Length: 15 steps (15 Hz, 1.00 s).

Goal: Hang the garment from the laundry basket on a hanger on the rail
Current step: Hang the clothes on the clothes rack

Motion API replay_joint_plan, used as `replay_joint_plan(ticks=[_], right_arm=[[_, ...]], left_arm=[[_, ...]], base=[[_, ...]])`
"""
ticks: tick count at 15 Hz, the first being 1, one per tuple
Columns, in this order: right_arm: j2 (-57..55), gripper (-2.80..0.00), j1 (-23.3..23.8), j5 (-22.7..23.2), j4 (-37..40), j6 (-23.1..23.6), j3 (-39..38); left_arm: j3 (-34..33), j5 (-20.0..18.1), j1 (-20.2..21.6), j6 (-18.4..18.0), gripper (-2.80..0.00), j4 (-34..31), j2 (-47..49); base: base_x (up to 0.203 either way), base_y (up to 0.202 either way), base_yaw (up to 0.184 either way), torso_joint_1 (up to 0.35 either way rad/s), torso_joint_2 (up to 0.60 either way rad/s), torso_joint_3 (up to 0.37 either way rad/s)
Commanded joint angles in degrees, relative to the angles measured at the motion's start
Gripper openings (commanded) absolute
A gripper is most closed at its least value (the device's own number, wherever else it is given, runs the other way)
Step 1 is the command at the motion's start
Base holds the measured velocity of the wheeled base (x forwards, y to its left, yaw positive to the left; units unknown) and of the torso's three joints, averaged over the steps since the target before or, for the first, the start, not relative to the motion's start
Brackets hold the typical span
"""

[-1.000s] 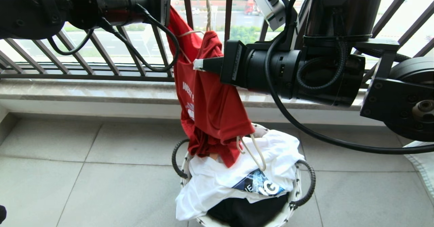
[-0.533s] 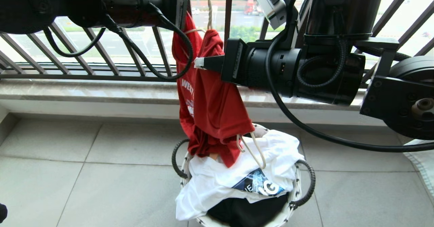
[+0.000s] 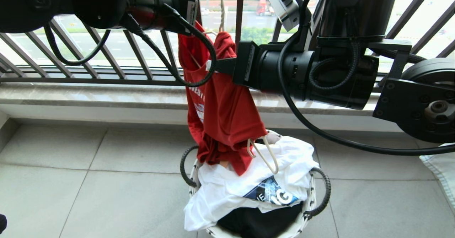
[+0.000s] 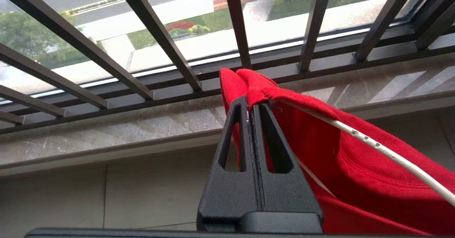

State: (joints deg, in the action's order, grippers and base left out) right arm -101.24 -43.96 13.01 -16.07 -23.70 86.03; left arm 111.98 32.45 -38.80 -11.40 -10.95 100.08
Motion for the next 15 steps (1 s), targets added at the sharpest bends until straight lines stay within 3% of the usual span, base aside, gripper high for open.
replay_joint_plan(ticks=[1,8,11,15], right_arm=[[0.3,-2.80,-0.2,0.1,-0.1,-0.1,-0.2],[0.2,-2.80,-1.4,0.1,1.8,0.1,-0.3],[0.1,-2.80,-1.4,0.0,1.8,0.1,-0.2],[-0.5,-2.80,-1.5,0.1,1.8,0.1,-0.2]], left_arm=[[0.0,0.2,3.5,-0.1,-2.80,0.2,-0.3],[-0.1,-4.6,12.5,-1.2,-2.80,8.7,3.7],[-0.1,-5.0,12.5,-1.4,-2.80,9.2,3.6],[-0.1,-5.1,9.5,-1.4,-2.80,9.2,2.8]], base=[[0.000,0.000,0.000,0.000,0.00,0.000],[0.000,0.000,0.000,0.000,0.00,0.000],[0.000,0.000,0.000,0.000,0.00,0.000],[0.000,0.000,0.000,0.000,0.00,0.000]])
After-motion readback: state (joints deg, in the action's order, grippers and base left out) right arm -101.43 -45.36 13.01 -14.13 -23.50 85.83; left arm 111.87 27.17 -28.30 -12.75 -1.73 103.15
